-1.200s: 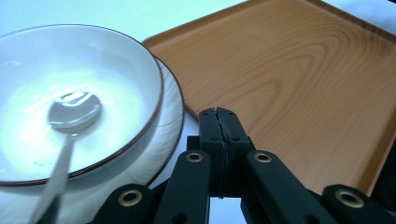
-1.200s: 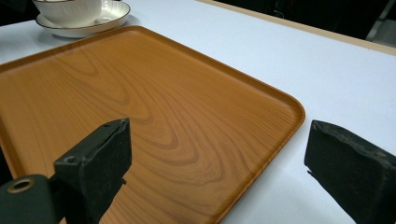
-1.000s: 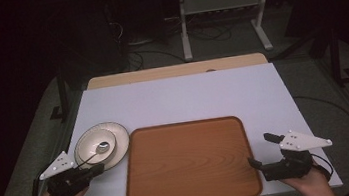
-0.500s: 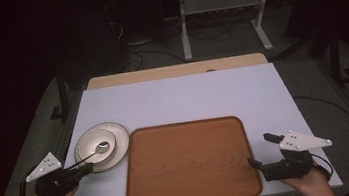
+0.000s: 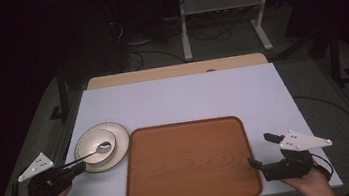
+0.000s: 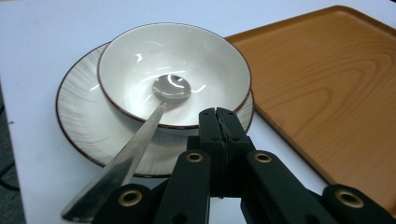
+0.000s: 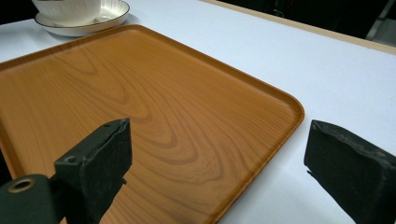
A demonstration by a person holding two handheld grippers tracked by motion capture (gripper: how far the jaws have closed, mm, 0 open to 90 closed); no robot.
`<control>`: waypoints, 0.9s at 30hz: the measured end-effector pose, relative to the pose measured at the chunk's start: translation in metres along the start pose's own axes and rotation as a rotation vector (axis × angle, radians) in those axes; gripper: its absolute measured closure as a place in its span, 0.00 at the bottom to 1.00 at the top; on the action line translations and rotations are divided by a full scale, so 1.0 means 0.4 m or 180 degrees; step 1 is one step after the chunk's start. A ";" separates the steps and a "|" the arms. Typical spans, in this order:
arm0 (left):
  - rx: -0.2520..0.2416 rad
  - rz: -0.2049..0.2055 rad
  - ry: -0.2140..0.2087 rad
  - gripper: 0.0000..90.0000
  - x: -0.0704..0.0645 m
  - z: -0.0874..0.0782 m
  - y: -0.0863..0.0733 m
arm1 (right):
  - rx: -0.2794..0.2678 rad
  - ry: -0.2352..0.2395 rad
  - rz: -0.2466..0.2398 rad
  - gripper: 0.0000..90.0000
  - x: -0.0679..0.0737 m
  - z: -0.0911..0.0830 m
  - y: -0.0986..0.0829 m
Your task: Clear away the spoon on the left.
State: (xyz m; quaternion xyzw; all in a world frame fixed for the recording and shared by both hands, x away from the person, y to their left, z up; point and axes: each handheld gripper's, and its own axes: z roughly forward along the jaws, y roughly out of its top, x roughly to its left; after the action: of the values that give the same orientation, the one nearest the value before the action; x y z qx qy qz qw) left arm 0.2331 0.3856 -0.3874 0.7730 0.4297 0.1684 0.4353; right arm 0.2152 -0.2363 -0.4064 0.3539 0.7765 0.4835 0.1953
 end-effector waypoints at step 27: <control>-0.0100 -0.0163 0.0287 0.99 0.066 0.000 0.002 | 0.0013 0.0008 0.0005 0.08 0.000 0.004 0.000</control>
State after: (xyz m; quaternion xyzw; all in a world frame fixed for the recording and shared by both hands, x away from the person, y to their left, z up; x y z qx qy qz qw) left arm 0.2487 0.4067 -0.3897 0.7465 0.4658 0.1986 0.4317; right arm 0.2161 -0.2351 -0.4071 0.3543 0.7774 0.4825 0.1932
